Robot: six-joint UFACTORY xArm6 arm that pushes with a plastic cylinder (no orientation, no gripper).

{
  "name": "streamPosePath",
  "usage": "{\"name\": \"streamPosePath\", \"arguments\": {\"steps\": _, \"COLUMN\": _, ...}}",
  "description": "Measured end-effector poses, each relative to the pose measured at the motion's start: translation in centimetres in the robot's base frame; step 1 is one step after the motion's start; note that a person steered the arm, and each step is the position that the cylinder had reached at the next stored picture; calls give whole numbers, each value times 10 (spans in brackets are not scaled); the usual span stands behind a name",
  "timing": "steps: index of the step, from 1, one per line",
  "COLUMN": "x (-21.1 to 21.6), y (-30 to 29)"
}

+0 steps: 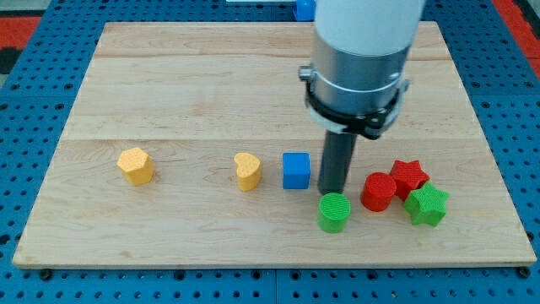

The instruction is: Slightly push the blue cube downwards

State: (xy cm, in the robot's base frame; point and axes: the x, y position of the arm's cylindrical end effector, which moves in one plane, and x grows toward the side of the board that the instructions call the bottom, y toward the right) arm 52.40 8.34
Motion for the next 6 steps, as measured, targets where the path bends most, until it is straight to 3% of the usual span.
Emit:
{"name": "streamPosePath", "arguments": {"steps": 1, "x": -37, "y": 11}}
{"name": "streamPosePath", "arguments": {"steps": 2, "x": -63, "y": -23}}
{"name": "streamPosePath", "arguments": {"steps": 4, "x": -42, "y": -48}}
{"name": "streamPosePath", "arguments": {"steps": 5, "x": -63, "y": -21}}
{"name": "streamPosePath", "arguments": {"steps": 6, "x": -49, "y": 15}}
